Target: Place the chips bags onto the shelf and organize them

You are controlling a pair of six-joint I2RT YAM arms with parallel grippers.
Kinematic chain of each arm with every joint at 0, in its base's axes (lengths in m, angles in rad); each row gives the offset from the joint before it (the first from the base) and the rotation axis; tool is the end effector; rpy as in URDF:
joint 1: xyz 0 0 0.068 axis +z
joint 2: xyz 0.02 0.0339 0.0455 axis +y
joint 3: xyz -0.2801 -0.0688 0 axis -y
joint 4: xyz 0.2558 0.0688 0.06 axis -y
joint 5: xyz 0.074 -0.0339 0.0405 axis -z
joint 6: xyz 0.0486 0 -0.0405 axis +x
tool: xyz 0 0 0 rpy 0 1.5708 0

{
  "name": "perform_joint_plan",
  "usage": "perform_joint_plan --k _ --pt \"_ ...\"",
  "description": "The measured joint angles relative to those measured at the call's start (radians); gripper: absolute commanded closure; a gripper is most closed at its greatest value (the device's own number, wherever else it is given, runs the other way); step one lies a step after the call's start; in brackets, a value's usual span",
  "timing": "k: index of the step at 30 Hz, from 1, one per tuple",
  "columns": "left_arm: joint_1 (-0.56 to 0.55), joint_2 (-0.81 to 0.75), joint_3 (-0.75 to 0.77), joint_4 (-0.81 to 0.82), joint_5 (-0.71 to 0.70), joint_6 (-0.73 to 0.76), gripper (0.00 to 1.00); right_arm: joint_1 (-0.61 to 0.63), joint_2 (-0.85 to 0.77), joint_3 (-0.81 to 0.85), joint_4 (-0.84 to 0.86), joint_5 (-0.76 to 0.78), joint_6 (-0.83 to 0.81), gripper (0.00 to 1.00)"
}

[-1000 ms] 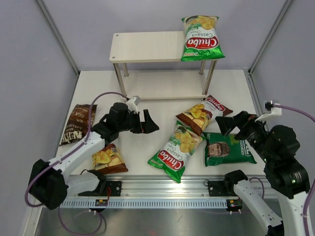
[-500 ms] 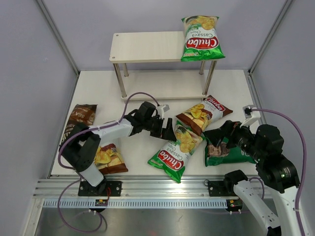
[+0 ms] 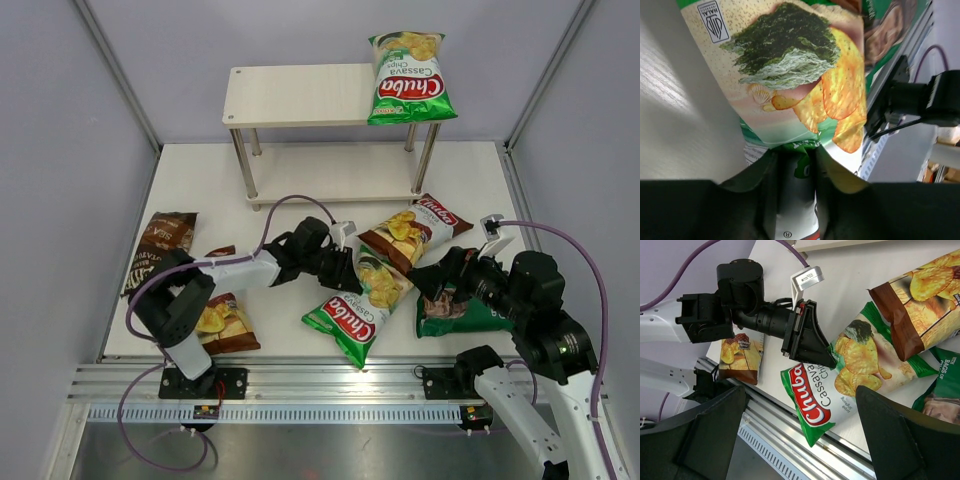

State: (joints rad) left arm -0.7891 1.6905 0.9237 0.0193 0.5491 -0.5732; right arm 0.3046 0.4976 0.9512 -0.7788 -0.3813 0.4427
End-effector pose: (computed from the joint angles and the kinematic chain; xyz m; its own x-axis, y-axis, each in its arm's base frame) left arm 0.2384 -0.2762 0.1788 -0.8769 0.2268 -0.4238 0.4755 0.5383 -0.6958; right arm 0.0808 0.0444 0.3752 -0.5388 0.2474 -0.8053 -0.4249 0.7456 0.5134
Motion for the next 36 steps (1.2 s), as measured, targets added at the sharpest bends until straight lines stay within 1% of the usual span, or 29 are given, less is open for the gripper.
perform_joint_plan --k 3,7,12,13,17,20,23,25,26,27,29,30,31,33,36 --pt "-0.009 -0.049 -0.031 0.031 -0.039 -0.039 0.80 0.000 0.000 -0.002 0.008 -0.004 0.003 0.00" --pt "-0.030 -0.164 -0.105 0.007 -0.166 -0.080 0.81 0.000 0.000 -0.005 0.020 -0.006 0.008 0.00" --pt "-0.037 -0.425 -0.194 -0.123 -0.367 -0.119 0.83 0.000 0.007 -0.034 0.061 -0.020 0.022 0.01" --pt "-0.036 -0.483 -0.205 -0.153 -0.406 -0.129 0.85 0.000 0.011 -0.043 0.071 -0.026 0.027 0.01" --pt "-0.037 -0.717 -0.219 -0.240 -0.555 -0.170 0.86 0.000 0.039 -0.075 0.119 -0.053 0.054 0.01" --pt "-0.037 -0.895 -0.221 -0.298 -0.664 -0.198 0.86 0.000 0.067 -0.104 0.189 -0.095 0.090 0.02" --pt "-0.037 -1.018 -0.196 -0.351 -0.772 -0.215 0.86 0.000 0.112 -0.167 0.328 -0.169 0.179 0.04" --pt "-0.036 -1.031 -0.142 -0.390 -0.831 -0.212 0.88 0.003 0.150 -0.229 0.463 -0.220 0.272 0.04" --pt "-0.036 -1.015 -0.095 -0.410 -0.860 -0.206 0.88 0.020 0.187 -0.277 0.587 -0.242 0.338 0.04" --pt "-0.036 -0.990 -0.041 -0.421 -0.884 -0.196 0.88 0.041 0.216 -0.304 0.662 -0.252 0.383 0.04" --pt "-0.023 -0.918 0.089 -0.426 -0.911 -0.174 0.90 0.104 0.283 -0.328 0.759 -0.240 0.439 0.03" --pt "-0.013 -0.884 0.137 -0.419 -0.910 -0.167 0.90 0.157 0.315 -0.328 0.798 -0.217 0.457 0.03" --pt "0.010 -0.840 0.203 -0.408 -0.901 -0.164 0.91 0.216 0.341 -0.328 0.847 -0.190 0.471 0.03" --pt "0.064 -0.776 0.289 -0.381 -0.879 -0.165 0.92 0.319 0.366 -0.329 0.950 -0.149 0.504 0.04" --pt "0.168 -0.724 0.352 -0.325 -0.837 -0.195 0.92 0.383 0.365 -0.363 1.139 -0.069 0.572 0.04"
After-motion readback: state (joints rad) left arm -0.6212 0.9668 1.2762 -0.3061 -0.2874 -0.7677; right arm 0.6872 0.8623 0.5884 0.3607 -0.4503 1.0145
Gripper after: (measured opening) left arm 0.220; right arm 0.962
